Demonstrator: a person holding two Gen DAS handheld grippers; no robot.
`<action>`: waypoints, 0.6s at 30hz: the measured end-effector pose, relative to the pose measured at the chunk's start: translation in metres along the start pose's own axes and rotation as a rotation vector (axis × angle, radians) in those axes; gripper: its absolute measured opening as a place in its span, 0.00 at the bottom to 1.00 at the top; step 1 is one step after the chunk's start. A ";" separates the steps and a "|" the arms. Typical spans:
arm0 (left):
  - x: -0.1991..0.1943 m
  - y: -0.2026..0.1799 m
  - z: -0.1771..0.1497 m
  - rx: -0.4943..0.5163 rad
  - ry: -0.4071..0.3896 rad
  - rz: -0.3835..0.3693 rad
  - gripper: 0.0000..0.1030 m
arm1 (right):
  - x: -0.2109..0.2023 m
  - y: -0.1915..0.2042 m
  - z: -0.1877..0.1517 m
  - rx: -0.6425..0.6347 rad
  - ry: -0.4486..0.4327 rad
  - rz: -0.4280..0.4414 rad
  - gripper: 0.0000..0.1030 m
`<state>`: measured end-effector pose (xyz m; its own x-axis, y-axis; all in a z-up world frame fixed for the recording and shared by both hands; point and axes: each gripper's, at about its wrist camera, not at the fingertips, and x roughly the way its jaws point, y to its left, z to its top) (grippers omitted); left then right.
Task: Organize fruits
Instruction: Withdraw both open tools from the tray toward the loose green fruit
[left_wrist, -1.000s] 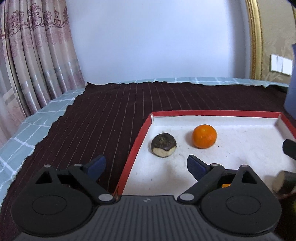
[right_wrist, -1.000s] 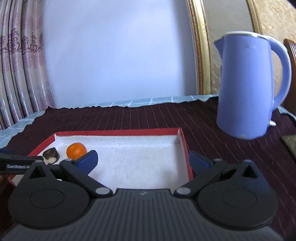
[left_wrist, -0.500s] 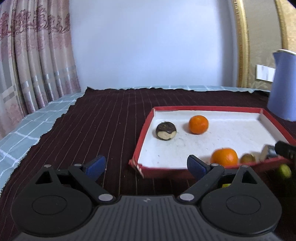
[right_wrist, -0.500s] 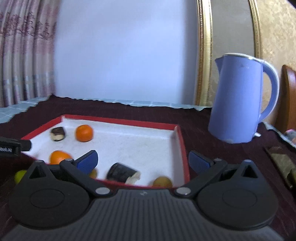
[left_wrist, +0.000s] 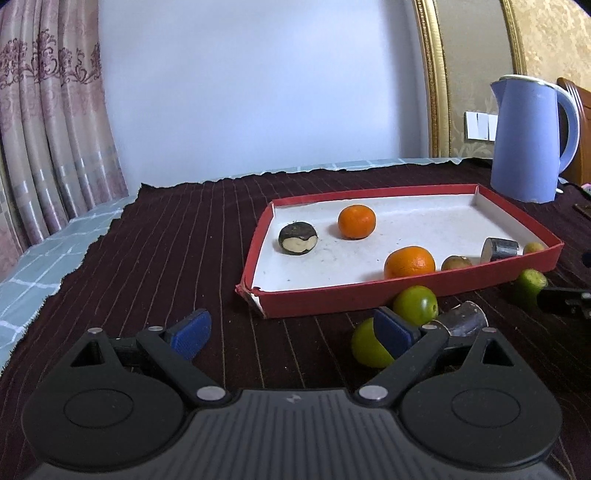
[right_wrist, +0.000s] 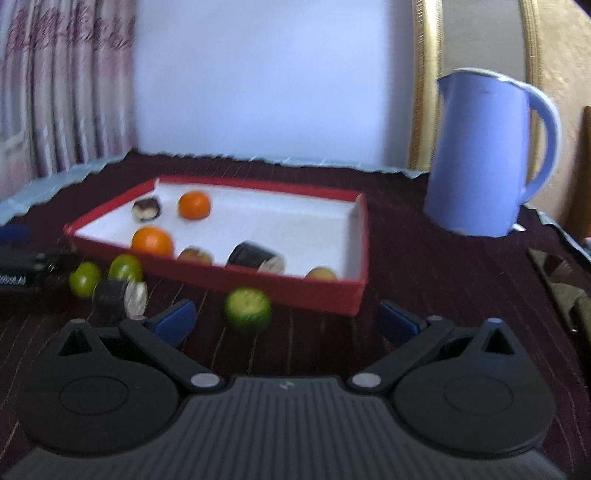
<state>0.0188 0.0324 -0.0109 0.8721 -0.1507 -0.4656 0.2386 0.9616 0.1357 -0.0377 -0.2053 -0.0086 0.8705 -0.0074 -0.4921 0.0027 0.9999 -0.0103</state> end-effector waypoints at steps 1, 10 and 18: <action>0.000 0.000 0.000 0.004 -0.003 0.001 0.93 | 0.002 0.001 0.001 0.001 0.004 -0.003 1.00; -0.002 -0.003 -0.002 0.013 -0.011 -0.012 0.93 | 0.028 0.021 0.010 -0.085 0.102 0.042 0.57; -0.006 -0.011 -0.005 0.078 -0.026 -0.080 0.93 | 0.028 0.012 0.009 -0.031 0.105 0.085 0.29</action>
<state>0.0087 0.0239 -0.0140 0.8597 -0.2331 -0.4546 0.3395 0.9256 0.1672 -0.0086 -0.1937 -0.0147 0.8107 0.0751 -0.5807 -0.0857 0.9963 0.0092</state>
